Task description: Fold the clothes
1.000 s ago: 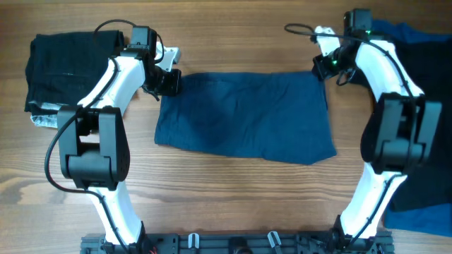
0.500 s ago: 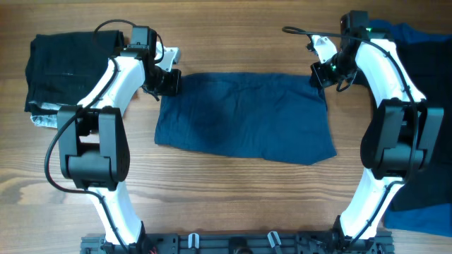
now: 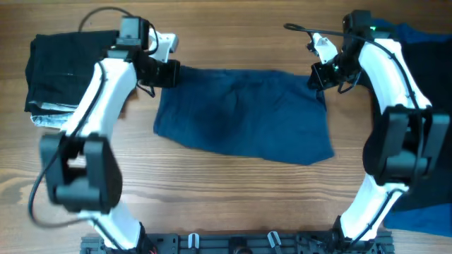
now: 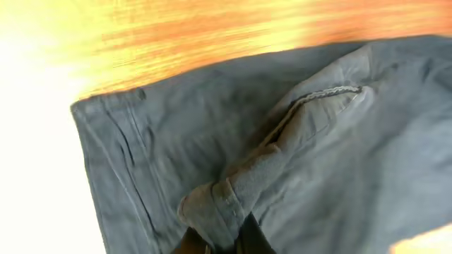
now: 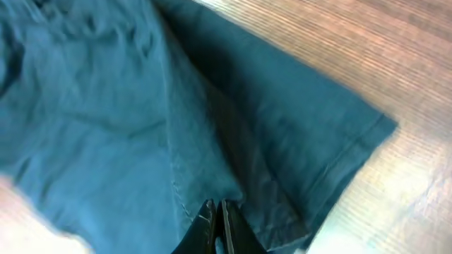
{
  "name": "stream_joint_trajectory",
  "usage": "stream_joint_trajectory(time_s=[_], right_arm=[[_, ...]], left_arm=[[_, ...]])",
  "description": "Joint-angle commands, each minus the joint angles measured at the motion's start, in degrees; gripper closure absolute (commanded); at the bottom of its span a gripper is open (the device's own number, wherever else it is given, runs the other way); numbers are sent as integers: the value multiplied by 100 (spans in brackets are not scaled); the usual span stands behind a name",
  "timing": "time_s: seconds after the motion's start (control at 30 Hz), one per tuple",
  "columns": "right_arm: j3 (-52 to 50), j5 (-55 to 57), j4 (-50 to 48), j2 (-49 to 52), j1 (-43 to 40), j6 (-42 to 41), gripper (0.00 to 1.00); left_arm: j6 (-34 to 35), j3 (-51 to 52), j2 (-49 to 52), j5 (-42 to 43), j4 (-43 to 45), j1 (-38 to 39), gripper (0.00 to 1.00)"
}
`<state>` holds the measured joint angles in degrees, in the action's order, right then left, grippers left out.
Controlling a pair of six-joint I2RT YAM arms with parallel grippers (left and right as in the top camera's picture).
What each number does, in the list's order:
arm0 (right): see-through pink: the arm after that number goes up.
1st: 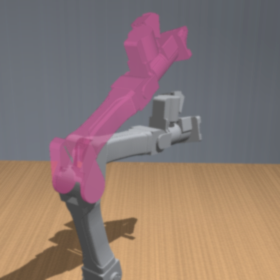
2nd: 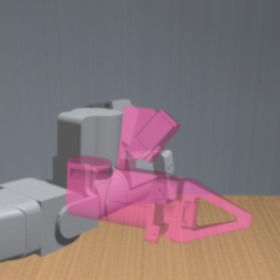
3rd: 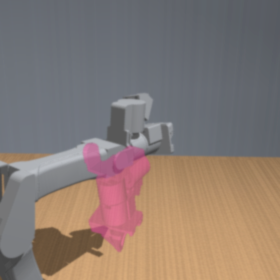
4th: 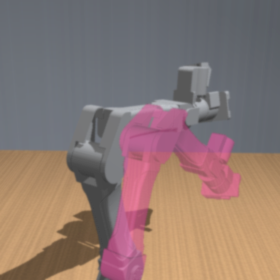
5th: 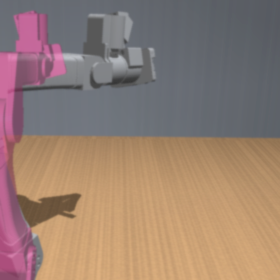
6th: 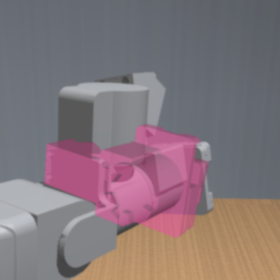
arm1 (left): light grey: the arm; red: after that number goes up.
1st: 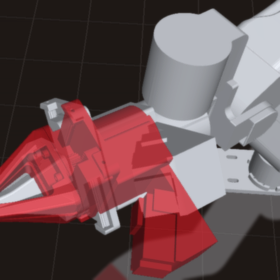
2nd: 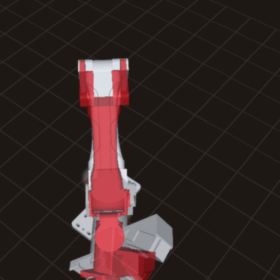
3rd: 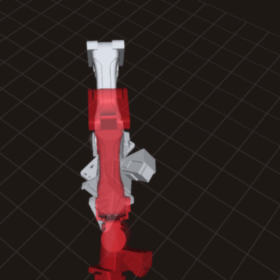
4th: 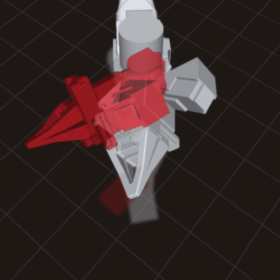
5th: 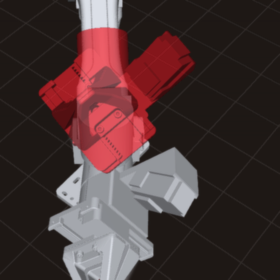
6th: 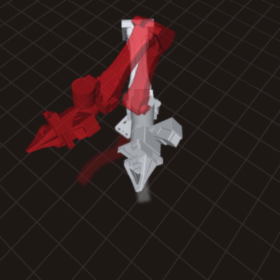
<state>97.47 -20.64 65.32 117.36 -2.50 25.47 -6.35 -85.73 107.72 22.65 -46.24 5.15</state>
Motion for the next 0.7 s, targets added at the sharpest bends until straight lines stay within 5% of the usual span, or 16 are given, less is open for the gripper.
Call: stream_joint_trajectory(time_s=[0.0,0.27,0.37,0.67], right_arm=[[42,-232,455,-608,28,-363,96],[39,-822,2085,-1270,46,-813,96],[31,-903,2446,-1488,90,-920,96],[-702,-479,2669,-2927,492,-1978,96]], left_arm=[[81,-55,-765,175,-291,-15,96],[149,-55,-979,103,-2190,-15,96],[671,-55,-979,-573,-2638,-17,96],[988,-55,-981,-625,-3510,-15,96]])
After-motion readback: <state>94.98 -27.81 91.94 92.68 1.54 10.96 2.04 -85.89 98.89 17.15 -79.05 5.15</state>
